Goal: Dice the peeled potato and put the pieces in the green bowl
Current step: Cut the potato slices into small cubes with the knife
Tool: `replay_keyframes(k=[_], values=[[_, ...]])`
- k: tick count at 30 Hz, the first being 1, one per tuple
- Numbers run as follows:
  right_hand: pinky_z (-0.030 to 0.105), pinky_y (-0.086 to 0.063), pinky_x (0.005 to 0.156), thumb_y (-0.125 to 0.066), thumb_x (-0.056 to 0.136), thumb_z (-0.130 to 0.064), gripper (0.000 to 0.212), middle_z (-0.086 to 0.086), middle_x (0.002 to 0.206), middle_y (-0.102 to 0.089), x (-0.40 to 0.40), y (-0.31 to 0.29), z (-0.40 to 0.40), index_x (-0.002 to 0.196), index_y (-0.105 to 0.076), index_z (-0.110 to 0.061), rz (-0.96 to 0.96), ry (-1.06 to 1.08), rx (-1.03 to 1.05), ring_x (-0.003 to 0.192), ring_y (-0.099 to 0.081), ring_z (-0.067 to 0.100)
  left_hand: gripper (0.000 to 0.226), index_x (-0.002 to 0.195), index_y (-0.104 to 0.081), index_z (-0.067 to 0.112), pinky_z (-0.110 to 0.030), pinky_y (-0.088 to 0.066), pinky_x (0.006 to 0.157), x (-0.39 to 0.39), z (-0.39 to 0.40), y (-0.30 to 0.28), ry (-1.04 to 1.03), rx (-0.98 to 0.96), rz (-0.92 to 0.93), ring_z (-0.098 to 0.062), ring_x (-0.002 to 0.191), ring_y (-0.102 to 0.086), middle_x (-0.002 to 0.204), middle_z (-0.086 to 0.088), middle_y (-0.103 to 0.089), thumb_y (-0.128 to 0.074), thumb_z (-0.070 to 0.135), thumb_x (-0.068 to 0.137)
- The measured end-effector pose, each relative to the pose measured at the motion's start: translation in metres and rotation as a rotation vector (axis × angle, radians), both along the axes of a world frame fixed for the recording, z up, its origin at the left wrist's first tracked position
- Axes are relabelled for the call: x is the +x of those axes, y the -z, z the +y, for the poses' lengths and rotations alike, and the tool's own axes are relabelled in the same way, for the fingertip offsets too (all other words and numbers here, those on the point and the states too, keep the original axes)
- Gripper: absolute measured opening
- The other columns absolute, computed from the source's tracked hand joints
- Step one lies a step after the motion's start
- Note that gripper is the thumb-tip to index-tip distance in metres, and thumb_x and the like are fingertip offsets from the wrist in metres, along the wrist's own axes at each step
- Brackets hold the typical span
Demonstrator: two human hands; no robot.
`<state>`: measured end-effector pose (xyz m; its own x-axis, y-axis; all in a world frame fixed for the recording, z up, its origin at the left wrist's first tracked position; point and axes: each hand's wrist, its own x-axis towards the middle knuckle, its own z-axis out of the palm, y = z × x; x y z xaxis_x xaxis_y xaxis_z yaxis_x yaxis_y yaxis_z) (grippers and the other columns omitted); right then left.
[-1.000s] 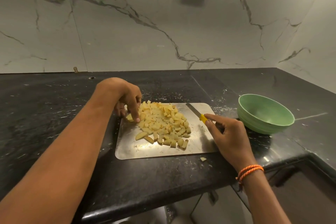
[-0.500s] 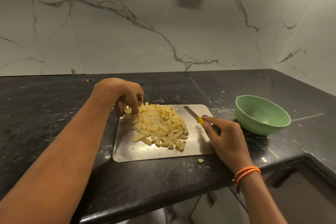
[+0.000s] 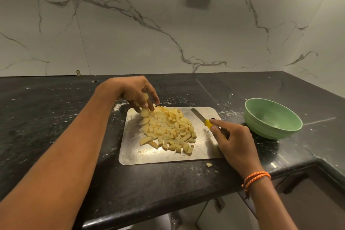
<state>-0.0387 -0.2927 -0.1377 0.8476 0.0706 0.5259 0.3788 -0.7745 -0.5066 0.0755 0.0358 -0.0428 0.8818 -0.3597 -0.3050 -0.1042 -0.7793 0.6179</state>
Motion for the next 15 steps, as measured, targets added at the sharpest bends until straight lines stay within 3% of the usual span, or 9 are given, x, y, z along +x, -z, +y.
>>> replay_keyframes(k=[4,7,9,11,13,15], values=[[0.008,-0.031,0.06,-0.067,0.096,-0.031,0.032,-0.005,0.082,-0.074,0.0,0.0,0.001,0.127,-0.07,-0.023,-0.003,-0.011,-0.008,0.056,-0.046,-0.008,0.035,0.115,-0.08,0.017,-0.039,-0.066,0.081,-0.002,0.003,-0.007,-0.03,-0.058,-0.106,-0.026,0.091,-0.076,0.103,-0.011,-0.078,-0.071,-0.009,0.093],[0.011,-0.037,0.065,-0.066,0.096,-0.032,0.033,-0.001,0.1,-0.078,0.002,0.0,0.002,0.128,-0.069,-0.023,0.001,-0.016,0.001,0.063,-0.047,-0.008,0.038,0.117,-0.08,0.027,-0.028,-0.06,0.075,-0.008,-0.007,-0.009,0.016,-0.138,-0.164,-0.024,0.088,-0.064,0.121,-0.013,-0.068,-0.064,-0.003,0.1],[0.01,-0.035,0.065,-0.066,0.096,-0.032,0.032,-0.005,0.094,-0.077,0.002,-0.001,0.002,0.127,-0.069,-0.023,0.006,-0.012,0.012,0.061,-0.048,-0.009,0.043,0.125,-0.076,0.033,-0.028,-0.056,0.075,-0.012,-0.03,-0.004,0.06,-0.246,-0.179,-0.021,0.088,-0.055,0.127,-0.008,-0.066,-0.054,0.001,0.106],[0.009,-0.033,0.062,-0.067,0.096,-0.031,0.03,-0.02,0.077,-0.064,0.003,-0.001,0.002,0.125,-0.071,-0.024,0.006,-0.003,0.037,0.061,-0.051,-0.011,0.046,0.132,-0.072,0.031,-0.031,-0.054,0.076,-0.016,-0.065,0.007,0.042,-0.378,-0.224,-0.02,0.087,-0.054,0.119,-0.011,-0.066,-0.049,0.0,0.107],[0.01,-0.031,0.061,-0.068,0.096,-0.03,0.028,-0.028,0.068,-0.05,0.003,-0.001,0.001,0.123,-0.073,-0.024,0.002,0.013,0.058,0.06,-0.052,-0.011,0.045,0.133,-0.072,0.026,-0.031,-0.059,0.08,-0.019,-0.1,0.022,0.002,-0.488,-0.282,-0.018,0.085,-0.061,0.11,-0.017,-0.068,-0.055,-0.003,0.104],[0.013,-0.03,0.059,-0.068,0.096,-0.03,0.026,-0.029,0.064,-0.046,0.005,0.001,0.0,0.121,-0.074,-0.025,-0.007,0.046,0.063,0.056,-0.05,-0.006,0.042,0.129,-0.074,0.025,-0.032,-0.063,0.085,-0.021,-0.126,0.04,-0.048,-0.539,-0.337,-0.015,0.084,-0.072,0.091,-0.011,-0.072,-0.066,-0.002,0.099]])
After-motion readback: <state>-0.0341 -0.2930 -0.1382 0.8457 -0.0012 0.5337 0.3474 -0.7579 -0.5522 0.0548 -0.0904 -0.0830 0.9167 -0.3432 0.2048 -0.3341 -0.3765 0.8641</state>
